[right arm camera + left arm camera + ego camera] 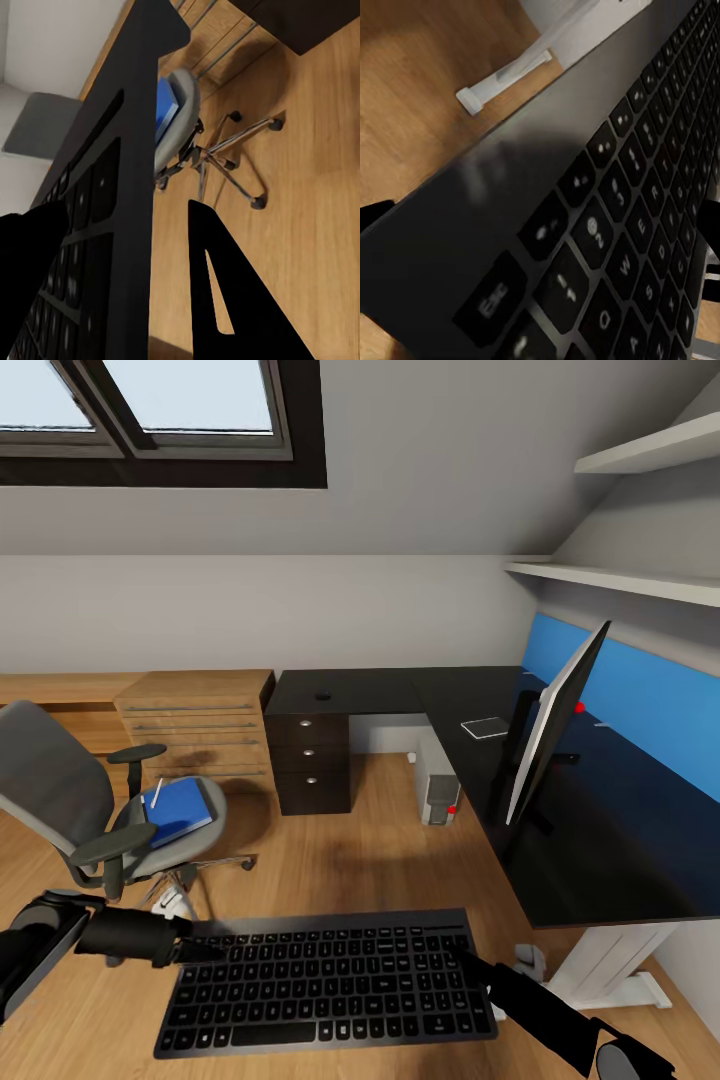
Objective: In the bedroom, organize the workspace by keeping the computer under the desk, ensuring the monitor is on the desk, placing the keyboard on the desk next to the monitor, placing the mouse on the desk next to the keyboard, moving the folder from the swivel chair onto the desk next to the mouse, stacking the notebook on top of the folder with the pen on top of the notebook, and positioning the swivel chair next to the desk.
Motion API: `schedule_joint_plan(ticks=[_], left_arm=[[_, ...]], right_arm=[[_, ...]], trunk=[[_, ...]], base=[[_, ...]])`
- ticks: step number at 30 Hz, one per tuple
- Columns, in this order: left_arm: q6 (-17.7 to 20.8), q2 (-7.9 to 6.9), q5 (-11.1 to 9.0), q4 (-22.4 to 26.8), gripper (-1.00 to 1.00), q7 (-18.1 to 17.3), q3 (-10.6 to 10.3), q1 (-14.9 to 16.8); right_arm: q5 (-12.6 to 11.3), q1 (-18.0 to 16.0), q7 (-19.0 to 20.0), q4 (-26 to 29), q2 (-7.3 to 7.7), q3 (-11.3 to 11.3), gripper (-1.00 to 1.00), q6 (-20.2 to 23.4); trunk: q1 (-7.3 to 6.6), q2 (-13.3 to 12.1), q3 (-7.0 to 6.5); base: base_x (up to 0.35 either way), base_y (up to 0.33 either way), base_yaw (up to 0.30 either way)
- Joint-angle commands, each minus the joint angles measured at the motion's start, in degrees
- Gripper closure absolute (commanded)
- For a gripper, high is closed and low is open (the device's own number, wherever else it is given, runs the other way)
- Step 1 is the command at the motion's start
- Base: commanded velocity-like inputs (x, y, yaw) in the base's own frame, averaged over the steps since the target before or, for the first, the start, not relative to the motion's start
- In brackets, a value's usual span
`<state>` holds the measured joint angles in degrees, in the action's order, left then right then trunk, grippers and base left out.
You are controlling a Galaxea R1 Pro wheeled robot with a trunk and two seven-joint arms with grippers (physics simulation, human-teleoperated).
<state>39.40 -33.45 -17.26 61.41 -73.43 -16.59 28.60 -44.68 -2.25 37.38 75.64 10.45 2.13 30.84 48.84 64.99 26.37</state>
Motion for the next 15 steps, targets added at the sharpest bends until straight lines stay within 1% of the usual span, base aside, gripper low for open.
schedule_joint_plan(ticks=[1, 3, 5, 7, 10, 12, 14, 15], left_arm=[[0.7, -0.18, -0.7, 0.0, -1.00, 0.0, 0.4, 0.1], [0.7, -0.29, -0.7, 0.0, -1.00, -0.1, 1.1, 0.1], [0.6, -0.64, -0.7, 0.0, -1.00, -0.1, 2.3, 0.1], [0.6, -0.96, -0.7, 0.0, -1.00, -0.1, 2.6, 0.1], [0.6, -1.91, -0.7, 0.0, -1.00, -0.1, 3.1, 0.1], [0.6, -2.17, -0.7, -0.1, -1.00, -0.1, 3.3, 0.1], [0.6, -2.54, -0.7, -0.2, -1.00, 0.0, 3.7, 0.1], [0.7, -2.75, -0.7, -0.2, -1.00, 0.0, 4.3, 0.1]], right_arm=[[0.4, 0.0, 0.0, -0.1, 0.01, 0.1, 1.00, 0.0], [0.4, 0.0, 0.0, -0.1, 0.01, 0.1, 1.00, 0.0], [0.4, 0.0, 0.0, -0.1, 0.01, 0.1, 1.00, 0.0], [0.4, 0.0, 0.0, -0.1, 0.01, 0.2, 1.00, 0.0], [0.4, 0.0, 0.0, -0.1, 0.05, 0.3, 1.00, 0.0], [0.4, 0.0, 0.0, -0.1, 0.06, 0.5, 1.00, 0.0], [0.4, 0.0, 0.0, -0.1, 0.12, 0.6, 1.00, 0.0], [0.4, 0.0, 0.0, -0.1, 0.16, 0.7, 1.00, 0.0]], trunk=[[0.00, 0.0, 0.06], [0.00, 0.0, 0.06], [0.00, 0.0, 0.06], [0.00, 0.0, 0.06], [0.00, 0.0, 0.06], [0.00, 0.0, 0.06], [0.00, 0.0, 0.06], [0.00, 0.0, 0.06]], base=[[0.000, 0.000, 0.000], [0.000, 0.000, 0.000], [0.000, 0.000, 0.000], [0.000, 0.000, 0.000], [0.000, 0.000, 0.000], [0.000, 0.000, 0.000], [0.000, 0.000, 0.000], [0.000, 0.000, 0.000]])
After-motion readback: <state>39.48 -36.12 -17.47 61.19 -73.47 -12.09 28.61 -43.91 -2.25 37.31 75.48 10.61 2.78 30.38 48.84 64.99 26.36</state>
